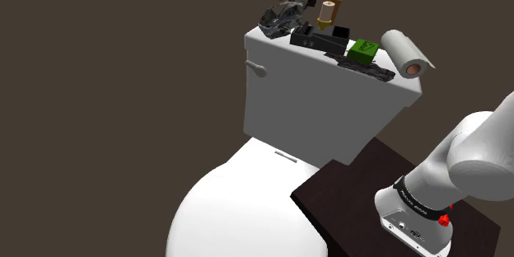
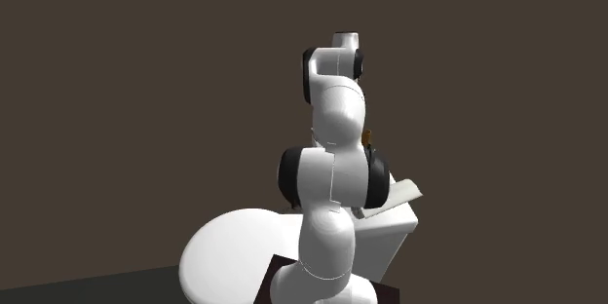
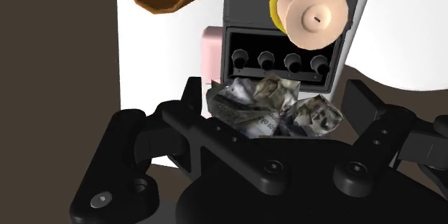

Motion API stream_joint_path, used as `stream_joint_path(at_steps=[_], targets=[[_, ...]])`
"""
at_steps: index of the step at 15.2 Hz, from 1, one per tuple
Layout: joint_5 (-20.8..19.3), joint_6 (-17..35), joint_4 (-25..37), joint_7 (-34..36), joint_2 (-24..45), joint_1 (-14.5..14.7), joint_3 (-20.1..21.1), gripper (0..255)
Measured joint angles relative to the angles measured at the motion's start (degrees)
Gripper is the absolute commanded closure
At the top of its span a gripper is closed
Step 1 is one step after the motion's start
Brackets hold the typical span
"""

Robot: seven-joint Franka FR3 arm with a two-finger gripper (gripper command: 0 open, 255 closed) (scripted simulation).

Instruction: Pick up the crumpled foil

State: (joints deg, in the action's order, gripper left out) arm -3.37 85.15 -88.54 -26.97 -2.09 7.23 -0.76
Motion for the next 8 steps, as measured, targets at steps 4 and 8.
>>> stream_joint_path(at_steps=[4, 8], targets=[[-1.1, -2.7, 10.6, -2.9, 8.5, 1.0, 1.0, 0], [-1.3, -0.1, 7.7, -3.1, 8.3, 1.0, 1.0, 0]])
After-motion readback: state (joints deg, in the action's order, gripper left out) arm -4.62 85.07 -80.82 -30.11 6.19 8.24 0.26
